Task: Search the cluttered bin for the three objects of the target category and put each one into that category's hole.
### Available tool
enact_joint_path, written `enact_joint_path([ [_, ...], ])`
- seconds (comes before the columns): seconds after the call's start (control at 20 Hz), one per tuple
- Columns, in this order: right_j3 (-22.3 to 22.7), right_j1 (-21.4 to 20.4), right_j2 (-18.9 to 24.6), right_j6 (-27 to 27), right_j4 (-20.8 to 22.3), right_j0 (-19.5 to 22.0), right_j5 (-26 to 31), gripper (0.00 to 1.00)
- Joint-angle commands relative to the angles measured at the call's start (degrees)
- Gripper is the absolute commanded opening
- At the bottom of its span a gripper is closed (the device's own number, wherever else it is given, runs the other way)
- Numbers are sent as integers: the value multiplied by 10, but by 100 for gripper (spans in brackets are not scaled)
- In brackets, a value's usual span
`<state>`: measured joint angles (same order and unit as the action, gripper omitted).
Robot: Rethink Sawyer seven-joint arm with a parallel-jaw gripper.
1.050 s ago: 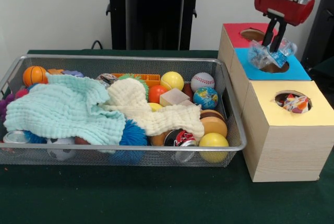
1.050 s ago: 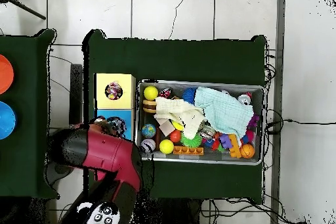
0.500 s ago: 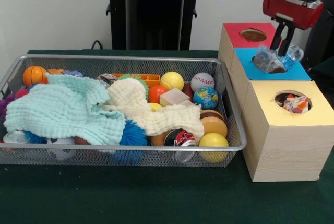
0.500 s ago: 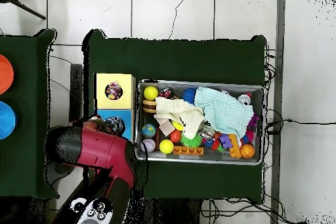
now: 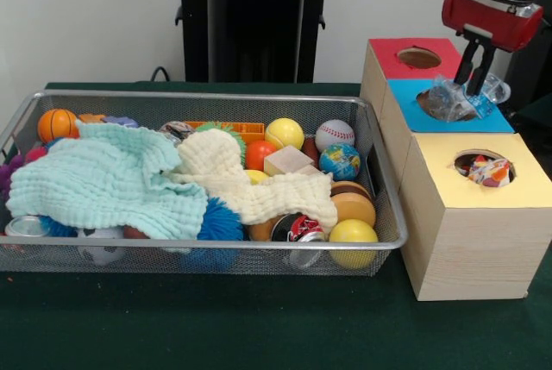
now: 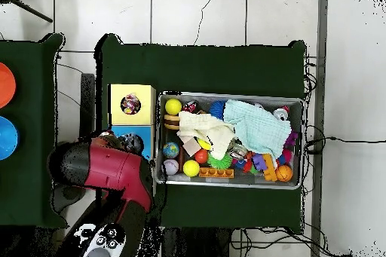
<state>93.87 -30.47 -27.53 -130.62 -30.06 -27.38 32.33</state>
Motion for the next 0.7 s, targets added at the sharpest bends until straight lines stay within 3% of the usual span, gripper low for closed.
enact_joint_path([
  [0.05,-3,19,35,-169,-25,11,63,0],
  [0.7,38,15,61,-128,-20,38,19,0],
])
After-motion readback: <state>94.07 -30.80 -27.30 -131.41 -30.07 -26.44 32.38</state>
